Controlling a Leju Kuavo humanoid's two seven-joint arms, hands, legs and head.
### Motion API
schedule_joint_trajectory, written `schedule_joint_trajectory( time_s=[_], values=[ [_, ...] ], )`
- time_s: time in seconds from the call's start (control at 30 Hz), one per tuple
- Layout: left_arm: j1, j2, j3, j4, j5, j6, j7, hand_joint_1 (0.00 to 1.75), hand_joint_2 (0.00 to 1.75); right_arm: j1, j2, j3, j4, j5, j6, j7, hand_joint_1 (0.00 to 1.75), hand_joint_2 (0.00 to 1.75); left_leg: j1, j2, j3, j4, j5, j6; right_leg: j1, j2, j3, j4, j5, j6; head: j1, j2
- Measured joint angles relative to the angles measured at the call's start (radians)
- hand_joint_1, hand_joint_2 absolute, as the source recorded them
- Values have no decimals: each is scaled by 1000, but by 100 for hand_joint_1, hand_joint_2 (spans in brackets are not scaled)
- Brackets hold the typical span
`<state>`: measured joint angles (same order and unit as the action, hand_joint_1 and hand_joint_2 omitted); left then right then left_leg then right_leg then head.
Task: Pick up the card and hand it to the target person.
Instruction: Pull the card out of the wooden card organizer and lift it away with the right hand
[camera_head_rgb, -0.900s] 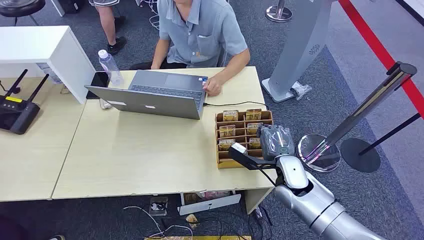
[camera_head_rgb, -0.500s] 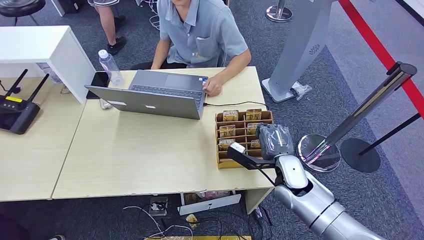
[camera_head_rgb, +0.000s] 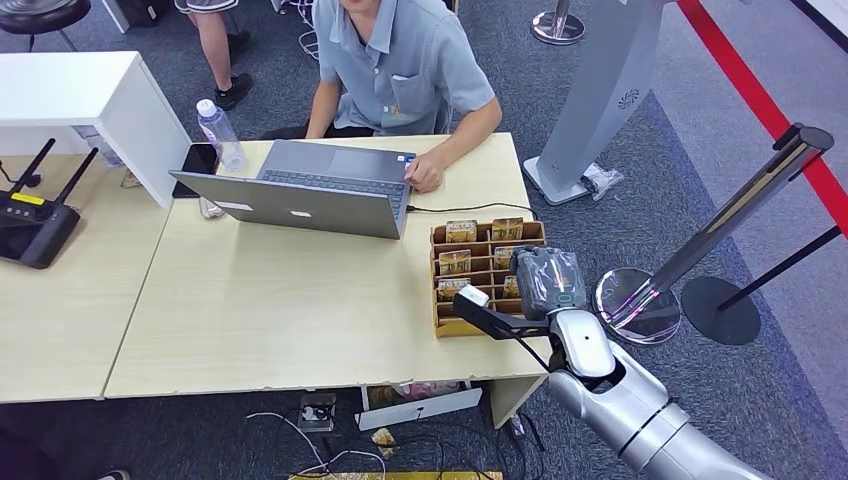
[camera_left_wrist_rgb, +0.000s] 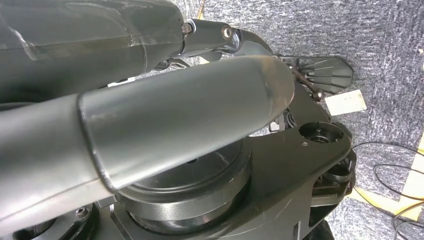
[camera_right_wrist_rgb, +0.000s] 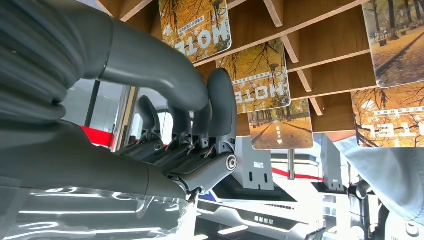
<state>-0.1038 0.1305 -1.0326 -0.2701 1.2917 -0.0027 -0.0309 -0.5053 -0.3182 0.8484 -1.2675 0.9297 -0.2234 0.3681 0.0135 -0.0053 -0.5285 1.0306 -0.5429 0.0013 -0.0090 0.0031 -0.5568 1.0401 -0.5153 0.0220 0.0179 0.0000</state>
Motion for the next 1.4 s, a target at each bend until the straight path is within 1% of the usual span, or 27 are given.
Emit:
schedule_joint_trajectory(
  time_s=[0.03, 0.17, 0.5, 0.83, 0.97, 1.17, 1.27, 1.33, 1.4],
  values=[
    [0, 0, 0, 0, 0, 0, 0, 0, 0, 0, 0, 0, 0, 0, 2, 0, 105, 175, 0, 0, 0, 0, 0, 0, 0, 0, 0, 0, 0, 0, 0, 0],
    [0, 0, -1, 0, 0, 0, 3, 0, 0, 0, 0, 0, 0, -1, 8, -1, 98, 175, 0, 0, 0, 0, 0, 0, 0, 0, 0, 0, 0, 0, 0, 0],
    [0, 0, -2, 0, 0, 0, 2, 0, 0, 6, 0, 1, 0, -1, 9, 0, 106, 175, 0, 0, 0, 0, 0, 0, 0, 0, 0, 0, 0, 0, 0, 0],
    [0, 0, -2, 0, 0, 0, 0, 0, 0, 22, 0, 1, 0, -2, 5, -1, 106, 175, 0, 0, 0, 0, 0, 0, 0, 0, 0, 0, 0, 0, 0, 0],
    [0, 0, -2, 0, 1, 1, -1, 0, 0, 29, 0, 1, 0, -2, 4, -2, 114, 175, 0, 0, 0, 0, 0, 0, 0, 0, 0, 0, 0, 0, 0, 0],
    [0, 0, -2, 0, 4, 1, -2, 0, 0, 43, 0, 1, -3, 8, 4, -5, 136, 175, 0, 0, 0, 0, 0, 0, 0, 0, 0, 0, 0, 0, 0, 0],
    [0, 0, -2, 0, 6, 1, -2, 0, 0, 48, 0, 1, -12, 18, 4, -6, 143, 175, 0, 0, 0, 0, 0, 0, 0, 0, 0, 0, 0, 0, 0, 0],
    [0, 0, -2, 0, 6, 1, -3, 0, 0, 50, 0, 1, -23, 28, 7, -7, 153, 175, 0, 0, 0, 0, 0, 0, 0, 0, 0, 0, 0, 0, 0, 0],
    [0, 0, -2, 0, 6, 2, -3, 0, 0, 51, 0, 1, -36, 37, 12, -6, 168, 175, 0, 0, 0, 0, 0, 0, 0, 0, 0, 0, 0, 0, 0, 0]
  ],
)
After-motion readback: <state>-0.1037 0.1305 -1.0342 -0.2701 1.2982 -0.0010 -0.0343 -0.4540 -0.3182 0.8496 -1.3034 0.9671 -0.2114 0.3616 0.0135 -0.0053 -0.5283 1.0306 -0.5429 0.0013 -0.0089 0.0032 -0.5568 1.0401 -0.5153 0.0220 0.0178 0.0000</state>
